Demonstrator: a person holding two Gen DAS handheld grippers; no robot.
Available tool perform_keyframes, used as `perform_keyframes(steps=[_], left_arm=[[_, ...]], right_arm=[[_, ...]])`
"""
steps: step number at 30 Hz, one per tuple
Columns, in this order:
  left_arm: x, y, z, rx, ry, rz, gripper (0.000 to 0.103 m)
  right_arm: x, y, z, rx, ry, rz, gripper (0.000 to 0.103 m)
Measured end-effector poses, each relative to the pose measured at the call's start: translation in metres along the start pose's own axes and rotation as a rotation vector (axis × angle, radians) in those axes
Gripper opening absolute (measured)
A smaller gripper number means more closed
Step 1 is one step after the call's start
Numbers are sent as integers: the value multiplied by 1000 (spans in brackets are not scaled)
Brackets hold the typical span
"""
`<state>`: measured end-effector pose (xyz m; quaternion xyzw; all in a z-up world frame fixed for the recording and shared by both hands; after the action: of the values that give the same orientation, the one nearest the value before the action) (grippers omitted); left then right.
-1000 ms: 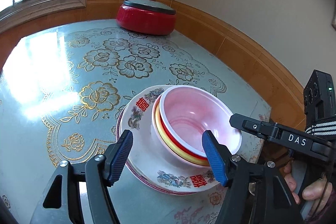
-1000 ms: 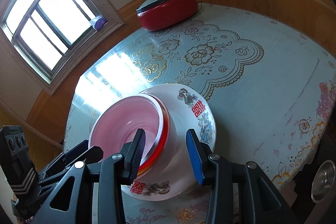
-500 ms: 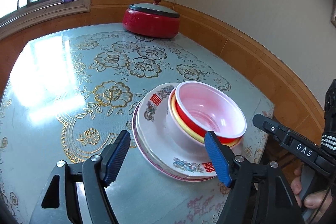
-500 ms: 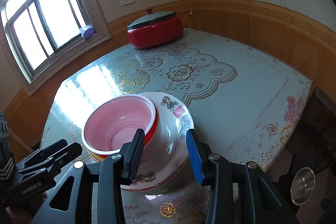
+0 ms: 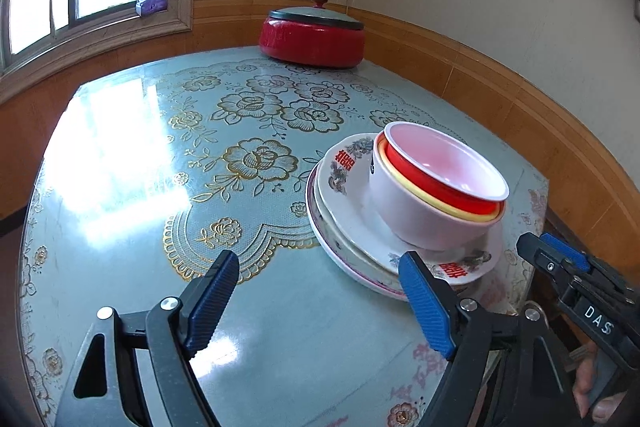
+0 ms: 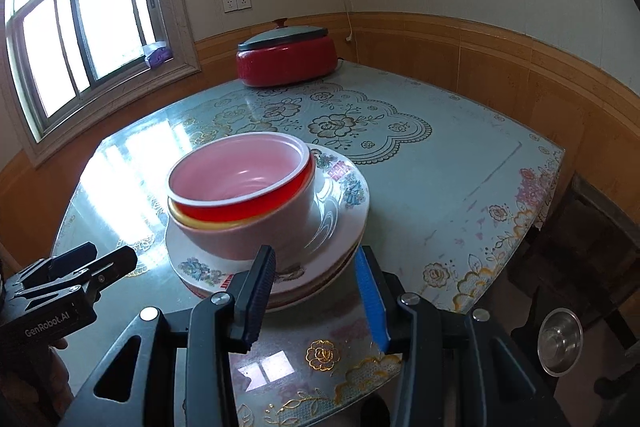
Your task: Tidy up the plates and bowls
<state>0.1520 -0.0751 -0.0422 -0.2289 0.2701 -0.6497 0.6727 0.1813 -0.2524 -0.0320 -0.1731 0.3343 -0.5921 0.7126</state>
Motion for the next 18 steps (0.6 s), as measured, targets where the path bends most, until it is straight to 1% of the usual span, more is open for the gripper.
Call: perform_keyframes(steps=[3,4,6,12,16,18], left_arm=[[7,-1,-6,0,16,0,87],[9,-1,-8,-2,24,0,90],[13,-2,-11,-2,32,0,92],[15,-10,-14,20,44,31,102],[11,-15,-13,31,49,67,103],[9,-17,-15,33,48,72,103]], right_arm=[[-7,-4,-8,29,-25,-26,42],[-8,-5,-11,38,-35,-38,43],[-9,-4,-16,42,-50,-68,44],[-7,-6,-17,84,-36,-114,44],[-5,-7,-15,92,-18,-122,44],[-5,-5,-15,88,-14,-125,44]])
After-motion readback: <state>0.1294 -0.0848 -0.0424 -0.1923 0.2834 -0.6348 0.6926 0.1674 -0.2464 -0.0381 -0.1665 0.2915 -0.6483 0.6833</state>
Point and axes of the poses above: each gripper's, at about its wrist camera, not at the fingertips, and y roughly the way its jaws point, x to its right, z to its top, the point moved 8 cm from there along y, roughly the way its jaws point, and after that the axes turned 15 degrees about y, right-handed, at the moved point
